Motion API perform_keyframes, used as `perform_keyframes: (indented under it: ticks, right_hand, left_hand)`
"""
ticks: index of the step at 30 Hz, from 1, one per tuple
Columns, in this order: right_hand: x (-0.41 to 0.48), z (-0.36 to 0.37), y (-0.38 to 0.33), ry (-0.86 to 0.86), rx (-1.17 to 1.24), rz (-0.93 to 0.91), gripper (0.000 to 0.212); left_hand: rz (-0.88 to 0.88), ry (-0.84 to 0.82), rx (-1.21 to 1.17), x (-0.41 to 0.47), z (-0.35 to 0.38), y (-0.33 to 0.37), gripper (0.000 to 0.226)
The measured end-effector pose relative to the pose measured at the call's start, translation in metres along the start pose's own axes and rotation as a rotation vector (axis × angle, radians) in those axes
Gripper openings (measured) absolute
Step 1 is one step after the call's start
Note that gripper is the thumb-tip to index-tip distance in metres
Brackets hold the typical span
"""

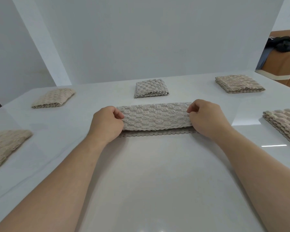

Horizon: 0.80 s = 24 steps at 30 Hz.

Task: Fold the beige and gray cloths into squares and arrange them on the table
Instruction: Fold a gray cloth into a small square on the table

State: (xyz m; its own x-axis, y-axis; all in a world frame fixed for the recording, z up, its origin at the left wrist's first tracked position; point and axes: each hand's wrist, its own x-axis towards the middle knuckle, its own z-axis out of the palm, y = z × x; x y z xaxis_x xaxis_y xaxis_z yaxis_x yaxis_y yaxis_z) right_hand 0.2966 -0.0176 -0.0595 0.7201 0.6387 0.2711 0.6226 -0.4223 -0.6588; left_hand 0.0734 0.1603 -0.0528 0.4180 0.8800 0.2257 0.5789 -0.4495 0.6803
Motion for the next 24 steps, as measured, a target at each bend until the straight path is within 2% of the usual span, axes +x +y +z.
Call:
perform_keyframes:
  ticks: [9,16,24]
  right_hand:
    - [0.0011,0.0017,0.0015,0.0,-0.106,-0.053,0.022]
    - [0.0015,0.0055,0.0045,-0.021,-0.181,-0.107,0.017]
    - [0.0004,0.0036,0.0055,-0.049,-0.209,-0.084,0.016]
  left_hand:
    - [0.075,0.012,0.128,-0.0028,-0.0008,0.0016,0.021]
    - [0.073,-0.018,0.194,-0.0035,0.0012,-0.0007,0.024]
    - [0.058,-0.022,0.225,-0.0065,-0.0016,0.0025,0.022]
